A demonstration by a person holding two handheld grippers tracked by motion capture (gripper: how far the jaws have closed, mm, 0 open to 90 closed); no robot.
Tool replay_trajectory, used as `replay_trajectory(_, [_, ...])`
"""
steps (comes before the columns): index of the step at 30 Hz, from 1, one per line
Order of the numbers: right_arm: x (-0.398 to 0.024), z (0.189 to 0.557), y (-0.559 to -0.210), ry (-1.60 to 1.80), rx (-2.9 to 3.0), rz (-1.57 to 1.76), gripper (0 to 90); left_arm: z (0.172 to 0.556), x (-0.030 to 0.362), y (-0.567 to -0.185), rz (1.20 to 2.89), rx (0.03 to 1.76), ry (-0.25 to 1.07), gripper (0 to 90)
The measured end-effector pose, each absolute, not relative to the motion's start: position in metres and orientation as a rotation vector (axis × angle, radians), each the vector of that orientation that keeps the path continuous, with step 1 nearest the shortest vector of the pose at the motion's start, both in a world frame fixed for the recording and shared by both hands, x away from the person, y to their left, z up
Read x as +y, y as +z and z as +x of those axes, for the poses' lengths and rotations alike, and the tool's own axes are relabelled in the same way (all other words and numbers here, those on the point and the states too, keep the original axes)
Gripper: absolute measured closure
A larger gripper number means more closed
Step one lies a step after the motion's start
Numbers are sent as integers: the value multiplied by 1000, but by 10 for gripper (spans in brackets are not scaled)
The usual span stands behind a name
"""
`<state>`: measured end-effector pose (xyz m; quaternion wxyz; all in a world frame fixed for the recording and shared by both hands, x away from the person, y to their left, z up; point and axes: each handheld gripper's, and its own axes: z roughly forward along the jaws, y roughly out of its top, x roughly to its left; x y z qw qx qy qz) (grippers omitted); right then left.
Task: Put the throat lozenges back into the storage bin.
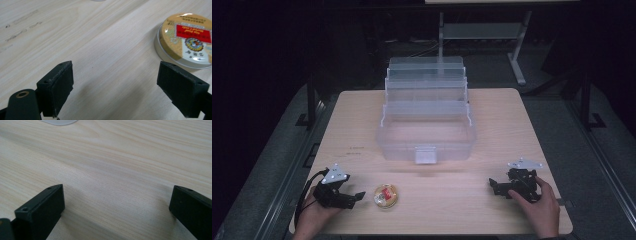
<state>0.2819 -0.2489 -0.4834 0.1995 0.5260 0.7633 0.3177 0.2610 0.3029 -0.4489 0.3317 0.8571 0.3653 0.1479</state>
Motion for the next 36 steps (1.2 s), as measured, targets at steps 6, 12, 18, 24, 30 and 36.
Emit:
replay_trajectory(6, [-249,282,-483,888,2134,1471,0,261,299,-445,2252,938,388,131])
replay_trajectory(12, [-249,282,-483,888,2134,1471,0,261,294,-441,2249,923,362,133])
replay_trajectory(18, [-249,282,-483,888,2134,1471,0,261,290,-439,2253,905,346,134])
replay_trajectory(24, [-249,282,-483,888,2134,1471,0,261,284,-436,2259,886,340,135])
replay_trajectory(30, [-249,282,-483,888,2134,1471,0,261,278,-434,2264,866,335,135])
replay_trajectory(36, [-249,282,-483,888,2134,1471,0,262,270,-432,2274,842,321,135])
